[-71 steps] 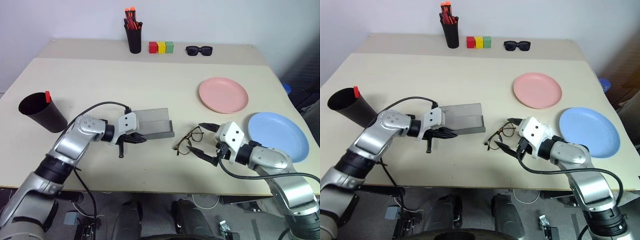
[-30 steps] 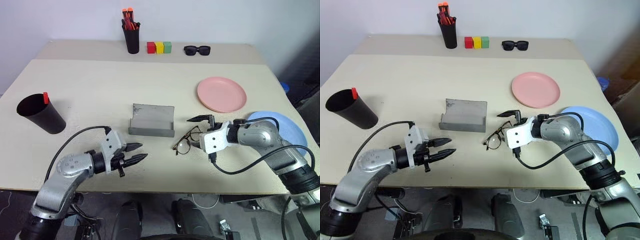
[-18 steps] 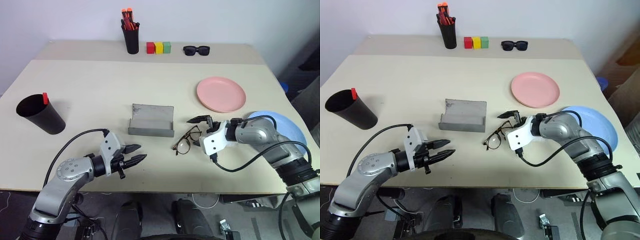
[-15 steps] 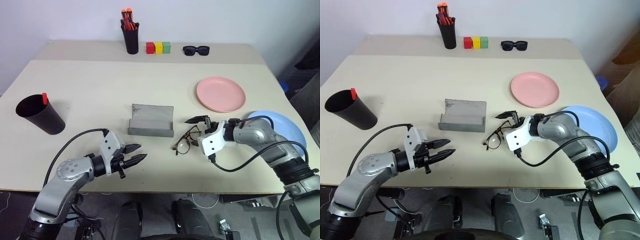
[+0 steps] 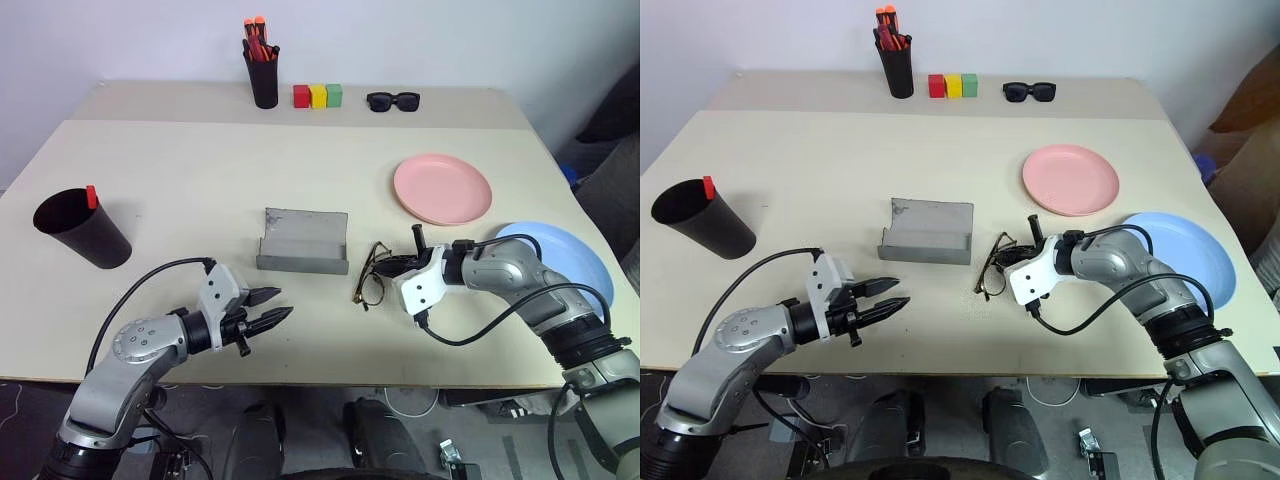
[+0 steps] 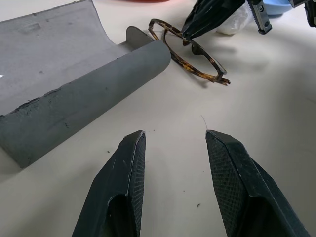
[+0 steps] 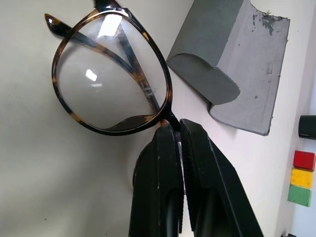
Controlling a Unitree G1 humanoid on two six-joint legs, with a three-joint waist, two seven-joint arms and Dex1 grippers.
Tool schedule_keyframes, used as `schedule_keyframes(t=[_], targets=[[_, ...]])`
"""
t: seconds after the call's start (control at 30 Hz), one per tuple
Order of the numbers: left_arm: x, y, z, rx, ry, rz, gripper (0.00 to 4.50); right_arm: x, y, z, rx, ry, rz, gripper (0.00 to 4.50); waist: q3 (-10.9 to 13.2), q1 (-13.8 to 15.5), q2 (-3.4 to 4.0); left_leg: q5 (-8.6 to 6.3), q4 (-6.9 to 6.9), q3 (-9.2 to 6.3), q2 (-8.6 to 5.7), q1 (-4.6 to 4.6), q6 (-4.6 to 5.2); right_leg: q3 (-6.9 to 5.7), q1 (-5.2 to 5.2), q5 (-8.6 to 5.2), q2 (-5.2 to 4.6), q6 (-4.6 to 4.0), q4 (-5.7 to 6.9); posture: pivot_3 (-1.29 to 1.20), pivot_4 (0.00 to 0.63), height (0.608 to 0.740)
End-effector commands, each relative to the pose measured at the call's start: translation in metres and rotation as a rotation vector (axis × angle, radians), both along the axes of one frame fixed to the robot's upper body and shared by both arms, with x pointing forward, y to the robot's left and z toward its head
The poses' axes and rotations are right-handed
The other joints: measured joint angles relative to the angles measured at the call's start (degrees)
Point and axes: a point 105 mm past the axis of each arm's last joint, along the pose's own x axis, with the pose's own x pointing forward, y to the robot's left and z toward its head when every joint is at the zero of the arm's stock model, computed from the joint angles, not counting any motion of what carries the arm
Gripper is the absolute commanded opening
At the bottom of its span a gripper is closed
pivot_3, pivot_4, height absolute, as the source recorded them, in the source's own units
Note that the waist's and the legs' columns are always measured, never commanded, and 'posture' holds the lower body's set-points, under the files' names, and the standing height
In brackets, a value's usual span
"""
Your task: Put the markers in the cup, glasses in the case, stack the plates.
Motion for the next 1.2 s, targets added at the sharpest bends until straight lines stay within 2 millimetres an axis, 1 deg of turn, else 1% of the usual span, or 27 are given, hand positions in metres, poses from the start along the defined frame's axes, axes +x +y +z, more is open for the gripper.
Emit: schedule_keyframes(t=[0.03, 0.1, 0.2, 0.33, 0.4, 0.53, 0.6, 0.67, 0.7, 0.77, 0.83, 0.9, 0.97, 1.03, 1.2], targets=[[0.002, 0.003, 0.008, -0.015, -0.043, 0.016, 1.95, 0.001, 0.000, 0.009, 0.030, -0.019, -0.015, 0.05, 0.00, 0.00, 0.00, 0.00, 0.00, 0.00, 0.00, 0.00, 0.00, 0.00, 0.00, 0.00, 0.00, 0.00, 0.00, 0.00, 0.150, 0.722], [0.003, 0.004, 0.008, -0.015, -0.049, 0.024, 1.95, 0.001, 0.001, 0.014, 0.071, -0.002, -0.039, 0.05, 0.00, 0.04, 0.00, 0.00, 0.00, 0.00, 0.00, 0.00, 0.00, 0.00, 0.00, 0.00, 0.00, 0.00, 0.00, 0.00, 0.150, 0.722], [0.007, 0.010, 0.011, -0.015, -0.072, 0.057, 1.95, 0.001, 0.002, 0.033, 0.196, 0.055, -0.120, 0.05, 0.00, 0.08, 0.00, 0.00, 0.00, 0.00, 0.00, 0.00, 0.00, 0.01, 0.01, 0.00, 0.00, 0.00, 0.00, 0.00, 0.150, 0.722], [0.014, 0.018, 0.014, -0.014, -0.110, 0.108, 1.95, 0.002, -0.001, 0.054, 0.267, 0.078, -0.223, 0.05, 0.00, 0.07, 0.02, 0.00, 0.00, -0.01, 0.01, 0.00, 0.00, 0.00, 0.00, 0.01, 0.00, 0.00, 0.02, 0.00, 0.150, 0.722], [0.020, 0.024, 0.016, -0.010, -0.138, 0.146, 1.95, -0.002, 0.007, 0.067, 0.347, 0.127, -0.243, 0.05, 0.00, 0.12, 0.01, 0.00, 0.00, -0.01, 0.01, 0.00, 0.00, 0.00, 0.00, 0.01, 0.00, 0.01, 0.02, 0.00, 0.150, 0.722], [0.031, 0.040, 0.020, -0.004, -0.192, 0.240, 1.95, -0.009, 0.030, 0.097, 0.503, 0.212, -0.252, 0.05, 0.00, -0.05, 0.02, 0.00, -0.01, -0.01, 0.02, 0.00, 0.00, 0.00, -0.01, 0.01, 0.01, 0.00, 0.02, 0.00, 0.150, 0.722], [0.035, 0.048, 0.021, 0.006, -0.212, 0.278, 1.95, -0.010, 0.044, 0.107, 0.565, 0.264, -0.260, 0.05, 0.00, -0.06, 0.02, 0.00, -0.01, 0.00, 0.02, 0.00, 0.00, 0.00, -0.04, 0.02, 0.01, 0.00, 0.03, 0.00, 0.150, 0.722], [0.037, 0.055, 0.021, 0.017, -0.221, 0.296, 1.95, -0.013, 0.061, 0.113, 0.612, 0.323, -0.254, 0.05, 0.00, 0.01, 0.02, 0.00, -0.02, 0.00, 0.03, 0.00, 0.00, 0.00, -0.05, 0.02, 0.01, -0.01, 0.04, 0.00, 0.150, 0.722], [0.036, 0.059, 0.021, 0.025, -0.225, 0.306, 1.95, -0.012, 0.074, 0.114, 0.652, 0.370, -0.268, 0.05, -0.01, 0.01, 0.01, 0.00, -0.03, 0.01, 0.03, -0.01, 0.00, -0.01, -0.06, 0.02, 0.01, -0.01, 0.04, 0.00, 0.150, 0.722], [0.034, 0.065, 0.021, 0.035, -0.227, 0.319, 1.95, -0.006, 0.092, 0.112, 0.709, 0.447, -0.320, 0.05, -0.02, -0.04, -0.01, 0.00, -0.05, 0.02, 0.03, -0.03, 0.00, -0.01, -0.10, 0.01, 0.01, -0.01, 0.04, 0.00, 0.150, 0.722], [0.032, 0.069, 0.022, 0.043, -0.230, 0.322, 1.95, 0.001, 0.104, 0.107, 0.728, 0.480, -0.381, 0.05, -0.02, -0.10, 0.00, 0.00, -0.06, 0.03, 0.05, -0.03, 0.00, -0.02, -0.13, 0.02, 0.00, -0.03, 0.05, 0.00, 0.150, 0.722], [0.031, 0.070, 0.023, 0.046, -0.234, 0.329, 1.95, 0.003, 0.114, 0.098, 0.716, 0.514, -0.423, 0.05, -0.02, -0.02, 0.00, 0.00, -0.07, 0.08, 0.05, -0.08, -0.01, -0.02, -0.18, 0.02, -0.01, -0.03, 0.05, 0.00, 0.150, 0.722], [0.029, 0.071, 0.025, 0.045, -0.238, 0.335, 1.95, 0.008, 0.118, 0.088, 0.689, 0.520, -0.474, 0.05, -0.03, 0.12, -0.01, 0.00, -0.06, 0.08, 0.03, -0.16, 0.00, -0.02, -0.22, 0.02, -0.05, -0.04, 0.04, 0.00, 0.150, 0.722], [0.028, 0.070, 0.026, 0.040, -0.241, 0.340, 1.95, 0.013, 0.118, 0.081, 0.680, 0.525, -0.524, 0.05, -0.03, 0.25, -0.01, 0.00, -0.05, 0.08, 0.00, -0.23, 0.00, -0.05, -0.25, 0.02, -0.09, -0.04, 0.01, 0.00, 0.150, 0.722], [0.024, 0.065, 0.026, 0.027, -0.240, 0.348, 1.95, 0.017, 0.115, 0.073, 0.651, 0.517, -0.574, 0.05, -0.03, -0.08, -0.01, 0.00, -0.06, 0.08, 0.01, -0.30, -0.01, -0.05, -0.33, 0.03, -0.06, -0.04, 0.01, 0.00, 0.150, 0.722]])
